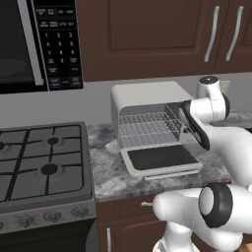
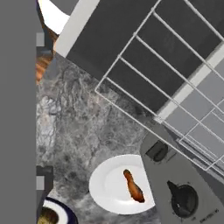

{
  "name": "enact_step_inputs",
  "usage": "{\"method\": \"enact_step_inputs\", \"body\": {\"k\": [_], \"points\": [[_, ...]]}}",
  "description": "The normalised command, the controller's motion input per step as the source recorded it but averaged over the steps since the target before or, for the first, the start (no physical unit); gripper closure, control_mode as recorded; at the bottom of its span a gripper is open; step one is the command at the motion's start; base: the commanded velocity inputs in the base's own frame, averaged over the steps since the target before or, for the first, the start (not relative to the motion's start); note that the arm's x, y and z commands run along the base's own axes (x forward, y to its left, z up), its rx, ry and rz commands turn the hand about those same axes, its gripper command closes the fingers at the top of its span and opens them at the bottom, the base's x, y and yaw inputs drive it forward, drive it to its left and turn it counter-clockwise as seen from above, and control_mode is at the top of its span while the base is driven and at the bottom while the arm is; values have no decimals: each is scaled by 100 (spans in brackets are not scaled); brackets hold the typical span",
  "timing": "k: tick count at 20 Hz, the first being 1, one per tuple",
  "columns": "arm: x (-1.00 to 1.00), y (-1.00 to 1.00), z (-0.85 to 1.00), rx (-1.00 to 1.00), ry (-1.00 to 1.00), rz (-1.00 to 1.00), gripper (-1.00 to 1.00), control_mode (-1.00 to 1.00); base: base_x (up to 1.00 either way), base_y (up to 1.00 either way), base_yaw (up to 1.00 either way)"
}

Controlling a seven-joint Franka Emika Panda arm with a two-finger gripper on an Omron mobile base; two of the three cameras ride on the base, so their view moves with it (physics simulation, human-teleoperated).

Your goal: Open the toaster oven door. Place the bread on the bottom rack in the toaster oven and place the chicken drumstick on the top rack.

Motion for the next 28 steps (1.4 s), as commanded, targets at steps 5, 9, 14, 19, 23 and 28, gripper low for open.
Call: {"method": "enact_step_inputs", "body": {"k": [5, 9, 14, 19, 23, 28], "points": [[20, -77, -9, 28, -1, -46, -100, -100, 0, 0, 0], [46, -47, -30, 32, 0, -45, -100, -100, 0, 0, 0], [16, -33, -51, 28, -2, -42, -100, -100, 0, 0, 0], [1, -24, -50, 14, -7, -35, -100, -100, 0, 0, 0], [28, 1, -42, -1, -6, -10, -100, -100, 0, 0, 0], [2, -2, -34, -1, -31, 11, -100, -100, 0, 0, 0]]}}
